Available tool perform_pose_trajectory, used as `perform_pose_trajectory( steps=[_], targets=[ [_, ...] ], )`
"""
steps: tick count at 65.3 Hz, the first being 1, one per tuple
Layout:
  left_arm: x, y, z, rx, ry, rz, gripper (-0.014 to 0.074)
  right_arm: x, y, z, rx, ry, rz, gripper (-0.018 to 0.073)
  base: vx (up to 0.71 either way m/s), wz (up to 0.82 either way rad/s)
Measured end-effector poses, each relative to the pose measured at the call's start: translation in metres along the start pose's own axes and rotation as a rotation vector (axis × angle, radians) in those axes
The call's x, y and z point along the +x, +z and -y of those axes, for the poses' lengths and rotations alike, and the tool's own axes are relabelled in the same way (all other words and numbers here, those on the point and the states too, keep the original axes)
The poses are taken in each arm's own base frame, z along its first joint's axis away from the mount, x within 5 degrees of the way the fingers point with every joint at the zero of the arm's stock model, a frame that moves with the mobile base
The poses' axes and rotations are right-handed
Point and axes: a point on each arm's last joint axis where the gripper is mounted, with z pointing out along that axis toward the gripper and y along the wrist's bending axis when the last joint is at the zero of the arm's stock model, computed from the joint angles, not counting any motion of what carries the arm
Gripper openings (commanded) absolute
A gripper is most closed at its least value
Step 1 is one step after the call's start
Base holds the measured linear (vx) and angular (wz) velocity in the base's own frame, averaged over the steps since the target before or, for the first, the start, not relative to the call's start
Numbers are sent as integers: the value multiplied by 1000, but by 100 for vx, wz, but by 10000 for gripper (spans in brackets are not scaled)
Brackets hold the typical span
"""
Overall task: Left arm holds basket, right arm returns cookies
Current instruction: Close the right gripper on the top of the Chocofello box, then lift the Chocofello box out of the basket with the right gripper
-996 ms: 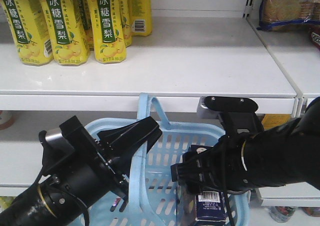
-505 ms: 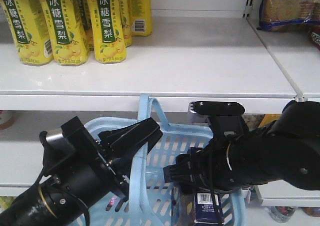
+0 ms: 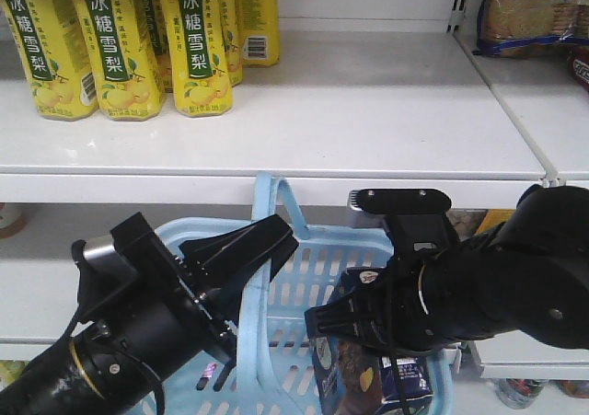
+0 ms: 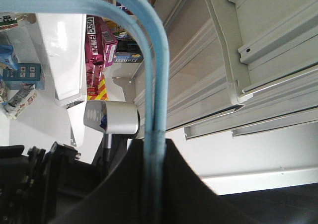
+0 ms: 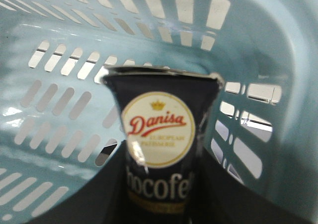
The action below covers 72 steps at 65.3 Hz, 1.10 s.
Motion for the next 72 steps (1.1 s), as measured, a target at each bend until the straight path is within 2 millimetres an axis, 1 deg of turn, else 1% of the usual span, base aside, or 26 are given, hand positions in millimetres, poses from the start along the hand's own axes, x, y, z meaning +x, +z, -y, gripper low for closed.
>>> perform_pose_trajectory(
  steps=[1,35,41,57,72],
  targets=[
    [0,0,0,0,0,0,-3,0,0,0,0,0,0,-18,0,0],
    [0,0,0,1,-2,3,-3,2,0,-3,-38,-9,-23,-11,0,0],
    [0,0,0,2,-3,3,-3,2,-4,-3,-45,-12,-14,-11,0,0],
    [0,0,3,28,-5,1,-3,4,-28,0,-86,-15,54,-11,0,0],
    [0,0,3,34,-6,0,-3,10,-57,6,-136,-12,130,-11,0,0]
  ],
)
